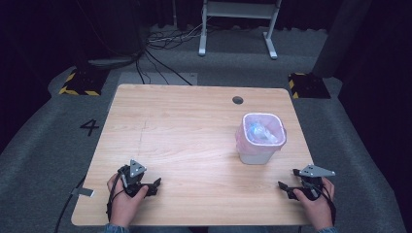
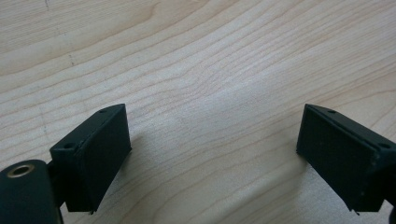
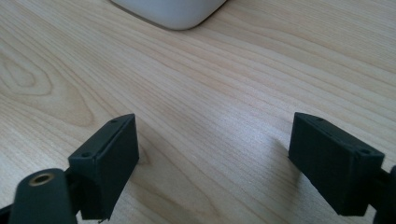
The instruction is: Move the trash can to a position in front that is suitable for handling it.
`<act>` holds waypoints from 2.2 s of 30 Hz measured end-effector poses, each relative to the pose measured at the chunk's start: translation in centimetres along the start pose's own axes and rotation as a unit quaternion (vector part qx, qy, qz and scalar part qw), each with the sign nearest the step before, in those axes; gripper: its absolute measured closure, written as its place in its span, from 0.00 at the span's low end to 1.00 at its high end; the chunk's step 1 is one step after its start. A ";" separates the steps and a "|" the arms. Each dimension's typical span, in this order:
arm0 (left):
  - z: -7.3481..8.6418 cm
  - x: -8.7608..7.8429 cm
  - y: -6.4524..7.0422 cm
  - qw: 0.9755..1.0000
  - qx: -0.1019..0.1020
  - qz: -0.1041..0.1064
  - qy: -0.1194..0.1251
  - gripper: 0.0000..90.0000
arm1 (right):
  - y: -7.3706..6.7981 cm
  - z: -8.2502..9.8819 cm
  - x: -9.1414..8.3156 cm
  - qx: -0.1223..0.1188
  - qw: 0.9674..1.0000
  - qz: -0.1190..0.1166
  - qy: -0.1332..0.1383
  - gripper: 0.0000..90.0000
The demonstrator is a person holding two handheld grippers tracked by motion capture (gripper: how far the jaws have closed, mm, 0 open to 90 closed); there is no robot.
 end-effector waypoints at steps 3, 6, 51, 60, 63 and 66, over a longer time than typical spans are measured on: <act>0.0 0.0 0.0 1.000 0.000 0.000 0.000 0.10 | 0.0 0.0 0.0 0.001 1.000 0.002 0.000 0.17; 0.0 0.0 0.0 1.000 0.000 0.000 0.000 0.10 | 0.0 0.0 0.0 0.002 1.000 0.001 -0.001 0.18; -2.6 -1.1 1.2 0.999 0.020 0.036 0.008 0.28 | 0.2 -8.0 -5.3 0.029 0.991 0.036 0.124 0.26; -2.1 -0.7 1.0 0.999 0.014 0.049 -0.001 0.26 | 0.0 -13.0 -7.5 -0.004 0.989 0.049 0.142 0.29; -1.6 -0.4 0.5 0.999 0.012 0.041 -0.012 0.26 | 0.2 -14.3 -7.8 0.000 0.989 0.045 0.143 0.28; -1.6 -0.2 0.1 0.999 0.009 0.039 -0.013 0.26 | 0.2 -15.5 -7.6 0.004 0.989 0.036 0.140 0.29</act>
Point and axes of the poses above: each handheld gripper's, and its own axes: x roughly forward along the jaws, z roughly out of its underside, y roughly to its right, the point moved 5 cm from there along x, roughly forward along the jaws, and after that the axes turned 9 degrees about x, right-handed, at the moved point
